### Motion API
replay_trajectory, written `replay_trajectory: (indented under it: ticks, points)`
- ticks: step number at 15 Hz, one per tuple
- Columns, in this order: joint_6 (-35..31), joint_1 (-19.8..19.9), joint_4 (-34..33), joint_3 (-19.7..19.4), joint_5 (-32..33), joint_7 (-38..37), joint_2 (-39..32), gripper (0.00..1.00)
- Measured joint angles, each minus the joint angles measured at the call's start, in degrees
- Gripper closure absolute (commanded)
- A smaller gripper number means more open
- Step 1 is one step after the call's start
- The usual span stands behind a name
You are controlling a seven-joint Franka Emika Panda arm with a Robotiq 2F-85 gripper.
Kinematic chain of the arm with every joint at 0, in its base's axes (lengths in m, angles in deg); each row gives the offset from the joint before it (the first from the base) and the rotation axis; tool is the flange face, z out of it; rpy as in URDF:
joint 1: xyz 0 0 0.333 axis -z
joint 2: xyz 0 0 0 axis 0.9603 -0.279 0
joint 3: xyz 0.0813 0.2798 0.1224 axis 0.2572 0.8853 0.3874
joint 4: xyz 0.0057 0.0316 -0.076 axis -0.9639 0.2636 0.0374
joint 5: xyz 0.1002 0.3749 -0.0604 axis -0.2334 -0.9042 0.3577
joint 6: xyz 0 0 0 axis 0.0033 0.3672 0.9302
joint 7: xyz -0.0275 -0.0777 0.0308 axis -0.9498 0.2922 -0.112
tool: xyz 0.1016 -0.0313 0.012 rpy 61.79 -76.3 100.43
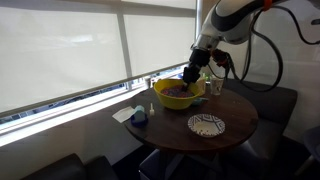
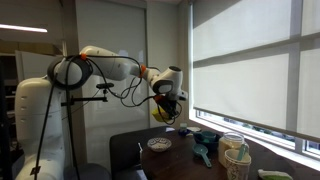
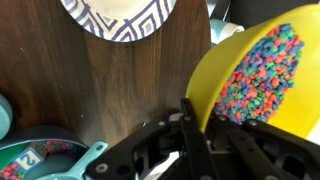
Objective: Move the yellow bowl to the left
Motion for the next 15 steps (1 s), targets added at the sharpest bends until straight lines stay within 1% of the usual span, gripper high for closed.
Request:
replay_trajectory:
  ticks: [6, 9, 12, 15]
  points:
    - [0.1, 0.0, -7.0, 1.6, 0.1, -6.5, -10.3, 0.97]
    - [0.1, 0.1, -9.3, 1.9, 0.2, -8.2, -15.1, 0.97]
    - [0.0, 0.3, -10.4, 2.0, 0.2, -9.3, -18.2, 0.97]
    - [0.0, 1.3, -10.6, 2.0, 0.2, -9.8, -19.5, 0.97]
